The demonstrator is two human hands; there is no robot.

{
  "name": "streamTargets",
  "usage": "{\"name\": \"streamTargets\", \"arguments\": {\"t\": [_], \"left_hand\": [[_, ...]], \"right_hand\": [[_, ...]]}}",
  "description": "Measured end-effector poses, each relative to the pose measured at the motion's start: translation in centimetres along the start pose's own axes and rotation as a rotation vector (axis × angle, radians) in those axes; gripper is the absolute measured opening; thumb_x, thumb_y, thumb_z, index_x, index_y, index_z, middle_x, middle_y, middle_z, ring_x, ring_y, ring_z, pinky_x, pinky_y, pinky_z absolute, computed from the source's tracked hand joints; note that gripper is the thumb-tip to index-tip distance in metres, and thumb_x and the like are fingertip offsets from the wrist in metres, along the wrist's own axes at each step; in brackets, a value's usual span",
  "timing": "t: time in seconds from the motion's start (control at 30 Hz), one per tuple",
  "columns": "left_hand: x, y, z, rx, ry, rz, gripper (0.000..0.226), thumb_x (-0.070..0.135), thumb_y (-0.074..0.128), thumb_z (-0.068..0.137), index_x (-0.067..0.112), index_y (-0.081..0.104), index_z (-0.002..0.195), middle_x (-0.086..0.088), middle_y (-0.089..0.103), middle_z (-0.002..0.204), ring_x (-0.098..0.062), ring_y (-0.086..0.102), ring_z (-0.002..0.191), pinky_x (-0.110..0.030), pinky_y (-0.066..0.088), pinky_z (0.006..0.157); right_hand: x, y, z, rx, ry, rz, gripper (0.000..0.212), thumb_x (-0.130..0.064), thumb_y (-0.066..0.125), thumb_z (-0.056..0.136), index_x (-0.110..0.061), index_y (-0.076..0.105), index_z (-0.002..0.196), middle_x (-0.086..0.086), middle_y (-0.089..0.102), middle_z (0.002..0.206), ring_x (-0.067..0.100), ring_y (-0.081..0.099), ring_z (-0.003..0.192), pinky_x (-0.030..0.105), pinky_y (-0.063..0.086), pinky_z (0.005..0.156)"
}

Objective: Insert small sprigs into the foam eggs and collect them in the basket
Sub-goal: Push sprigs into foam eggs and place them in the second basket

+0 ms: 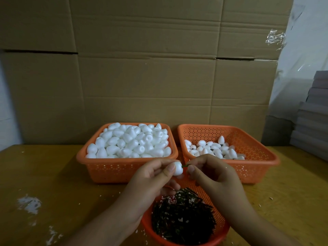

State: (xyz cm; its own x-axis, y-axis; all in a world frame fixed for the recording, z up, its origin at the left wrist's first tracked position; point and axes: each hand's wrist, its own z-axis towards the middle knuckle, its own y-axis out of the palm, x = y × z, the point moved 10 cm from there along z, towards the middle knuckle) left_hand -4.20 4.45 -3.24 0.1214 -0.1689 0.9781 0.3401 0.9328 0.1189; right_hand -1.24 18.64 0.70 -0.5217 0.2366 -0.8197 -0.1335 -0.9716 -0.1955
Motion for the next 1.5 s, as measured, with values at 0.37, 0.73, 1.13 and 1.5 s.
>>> {"name": "streamTargets", "arguments": {"t": [0.37, 0.73, 1.13, 1.5], "left_hand": [[0.3, 0.4, 0.0, -0.01, 0.035, -0.023, 0.032, 0.042, 0.068, 0.072, 0.028, 0.075, 0.1, -0.005, 0.075, 0.096, -0.014, 0.069, 0.071, -0.023, 0.055, 0.063], [0.0, 0.1, 0.1, -0.024, 0.036, 0.043, 0.034, 0.013, 0.07, 0.086, 0.038, 0.069, 0.109, 0.004, 0.072, 0.104, -0.013, 0.07, 0.081, -0.022, 0.053, 0.067], [0.0, 0.3, -0.2, -0.042, 0.022, 0.083, 0.03, 0.009, 0.068, 0.087, 0.024, 0.068, 0.113, 0.004, 0.073, 0.103, -0.01, 0.069, 0.08, -0.022, 0.055, 0.069], [-0.1, 0.0, 0.1, -0.009, 0.035, 0.044, 0.037, 0.032, 0.072, 0.074, 0.024, 0.071, 0.11, 0.003, 0.074, 0.097, -0.011, 0.068, 0.077, -0.023, 0.054, 0.066]], "right_hand": [[0.4, 0.0, 0.2, 0.005, 0.025, 0.032, 0.008, -0.004, 0.064, 0.088, -0.009, 0.068, 0.083, 0.0, 0.067, 0.069, 0.009, 0.063, 0.066, 0.019, 0.049, 0.063], [1.3, -0.6, 0.3, 0.036, 0.077, 0.109, 0.016, -0.017, 0.059, 0.092, -0.006, 0.065, 0.082, 0.003, 0.065, 0.067, 0.011, 0.062, 0.063, 0.018, 0.049, 0.062], [1.1, -0.1, 0.4, 0.005, 0.073, 0.103, 0.031, -0.024, 0.061, 0.088, 0.002, 0.062, 0.07, 0.003, 0.062, 0.058, 0.013, 0.057, 0.057, 0.021, 0.047, 0.059], [0.9, -0.1, 0.3, -0.006, 0.057, 0.1, 0.007, -0.005, 0.063, 0.089, -0.007, 0.068, 0.084, -0.004, 0.063, 0.062, 0.007, 0.058, 0.06, 0.017, 0.046, 0.058]]}}
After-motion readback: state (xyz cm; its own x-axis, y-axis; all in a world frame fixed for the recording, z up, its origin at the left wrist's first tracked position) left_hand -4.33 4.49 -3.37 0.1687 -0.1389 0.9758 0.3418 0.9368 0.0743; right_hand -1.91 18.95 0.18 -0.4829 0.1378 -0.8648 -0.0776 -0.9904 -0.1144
